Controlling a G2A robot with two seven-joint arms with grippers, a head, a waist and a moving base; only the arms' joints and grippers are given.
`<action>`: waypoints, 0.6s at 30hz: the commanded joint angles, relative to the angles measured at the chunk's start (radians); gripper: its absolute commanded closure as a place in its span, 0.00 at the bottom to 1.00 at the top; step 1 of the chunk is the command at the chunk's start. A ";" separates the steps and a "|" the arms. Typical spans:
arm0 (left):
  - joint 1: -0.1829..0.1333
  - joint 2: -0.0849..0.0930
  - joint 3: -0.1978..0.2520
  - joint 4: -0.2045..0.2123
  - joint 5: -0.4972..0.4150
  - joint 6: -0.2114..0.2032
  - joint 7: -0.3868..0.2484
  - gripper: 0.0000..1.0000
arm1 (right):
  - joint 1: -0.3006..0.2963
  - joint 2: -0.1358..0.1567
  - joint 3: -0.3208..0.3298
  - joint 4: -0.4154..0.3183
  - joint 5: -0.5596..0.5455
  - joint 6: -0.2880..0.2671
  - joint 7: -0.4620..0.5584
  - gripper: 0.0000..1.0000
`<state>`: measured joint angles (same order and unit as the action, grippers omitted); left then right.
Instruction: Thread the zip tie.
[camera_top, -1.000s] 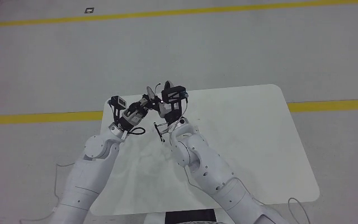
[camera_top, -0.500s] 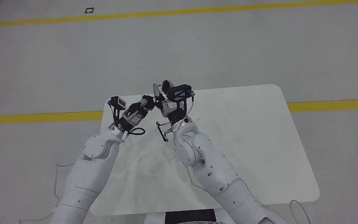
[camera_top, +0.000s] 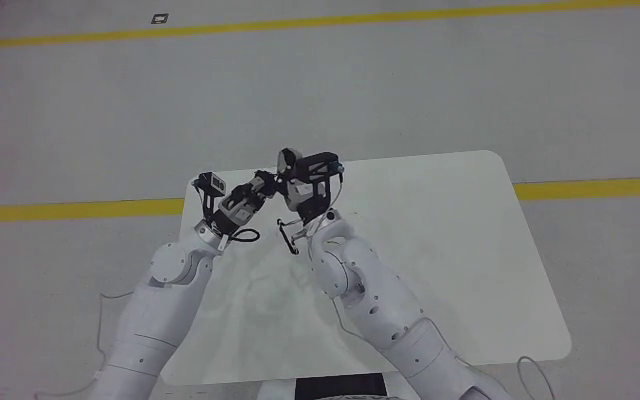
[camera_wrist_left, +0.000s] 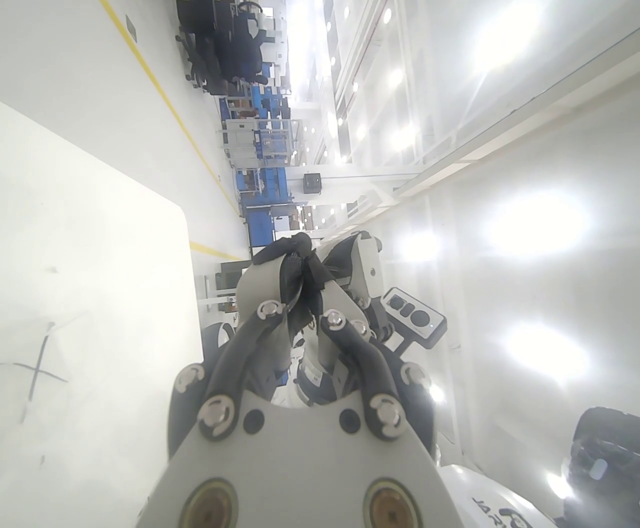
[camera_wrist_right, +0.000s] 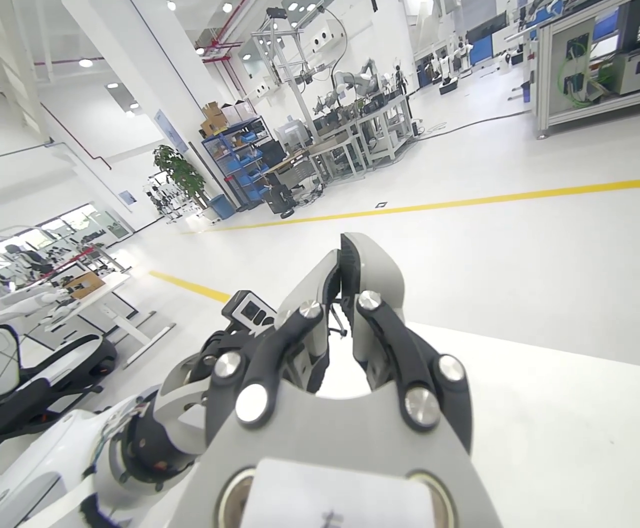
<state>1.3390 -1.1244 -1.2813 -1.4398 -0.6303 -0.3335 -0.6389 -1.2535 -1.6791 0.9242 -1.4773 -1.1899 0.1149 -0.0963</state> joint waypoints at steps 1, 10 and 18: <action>0.000 0.000 0.000 0.000 -0.001 0.001 -0.001 1.00 | 0.000 0.000 0.000 0.000 0.000 0.000 0.002 1.00; 0.008 0.001 -0.006 -0.015 -0.007 0.005 -0.014 1.00 | 0.006 -0.003 -0.003 0.013 0.005 0.004 -0.008 1.00; 0.012 0.002 -0.010 -0.022 -0.012 0.007 -0.021 1.00 | 0.010 -0.006 -0.010 0.029 0.011 0.005 -0.011 1.00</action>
<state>1.3511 -1.1227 -1.2913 -1.4618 -0.6422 -0.3266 -0.6595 -1.2437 -1.6850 0.9147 -1.4492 -1.1795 0.1202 -0.1074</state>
